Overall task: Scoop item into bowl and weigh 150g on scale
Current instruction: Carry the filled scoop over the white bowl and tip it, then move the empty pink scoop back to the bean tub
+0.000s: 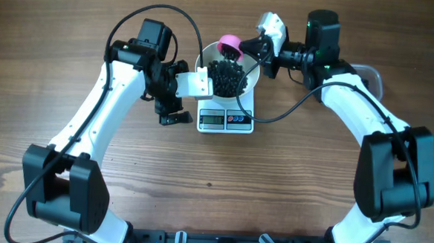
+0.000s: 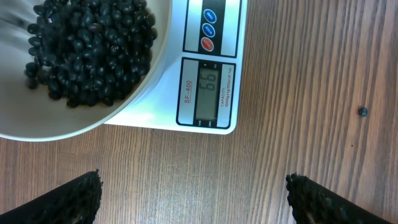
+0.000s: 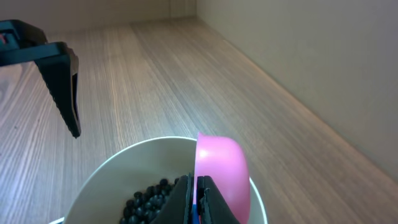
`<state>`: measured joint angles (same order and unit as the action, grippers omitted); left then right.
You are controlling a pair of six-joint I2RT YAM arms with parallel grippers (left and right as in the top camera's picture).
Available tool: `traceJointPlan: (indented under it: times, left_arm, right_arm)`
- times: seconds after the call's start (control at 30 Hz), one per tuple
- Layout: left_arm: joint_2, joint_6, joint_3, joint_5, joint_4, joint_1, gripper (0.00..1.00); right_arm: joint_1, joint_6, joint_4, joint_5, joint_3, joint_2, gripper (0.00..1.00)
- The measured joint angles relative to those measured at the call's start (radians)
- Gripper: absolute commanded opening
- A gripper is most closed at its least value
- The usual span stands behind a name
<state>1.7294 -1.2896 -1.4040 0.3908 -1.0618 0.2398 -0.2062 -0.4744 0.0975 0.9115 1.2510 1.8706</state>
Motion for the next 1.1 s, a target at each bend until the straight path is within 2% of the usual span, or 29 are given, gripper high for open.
traceJointPlan:
  times: [0.13, 0.37, 0.57, 0.8, 0.9, 0.97, 1.1]
  left_arm:
    - [0.000, 0.000, 0.000, 0.000, 0.000, 0.000, 1.00]
    - [0.000, 0.000, 0.000, 0.000, 0.000, 0.000, 1.00]
    - [0.000, 0.000, 0.000, 0.000, 0.000, 0.000, 1.00]
    - [0.000, 0.000, 0.000, 0.000, 0.000, 0.000, 1.00]
    - [0.000, 0.000, 0.000, 0.000, 0.000, 0.000, 1.00]
    - [0.000, 0.000, 0.000, 0.000, 0.000, 0.000, 1.00]
    - [0.000, 0.000, 0.000, 0.000, 0.000, 0.000, 1.00]
  right_arm:
    - [0.000, -0.045, -0.004, 0.000, 0.000, -0.053, 0.04]
    - [0.000, -0.173, -0.111, 0.004, 0.000, -0.173, 0.04]
    - [-0.009, -0.303, -0.286, -0.046, 0.000, -0.176, 0.05]
    - [-0.023, -0.362, -0.328, -0.105, 0.000, -0.174, 0.04]
    - [-0.022, -0.344, -0.311, -0.089, 0.000, -0.174, 0.04]
    - [-0.018, -0.282, -0.294, -0.066, 0.000, -0.174, 0.04]
    - [0.016, -0.040, -0.271, -0.040, 0.000, -0.174, 0.04]
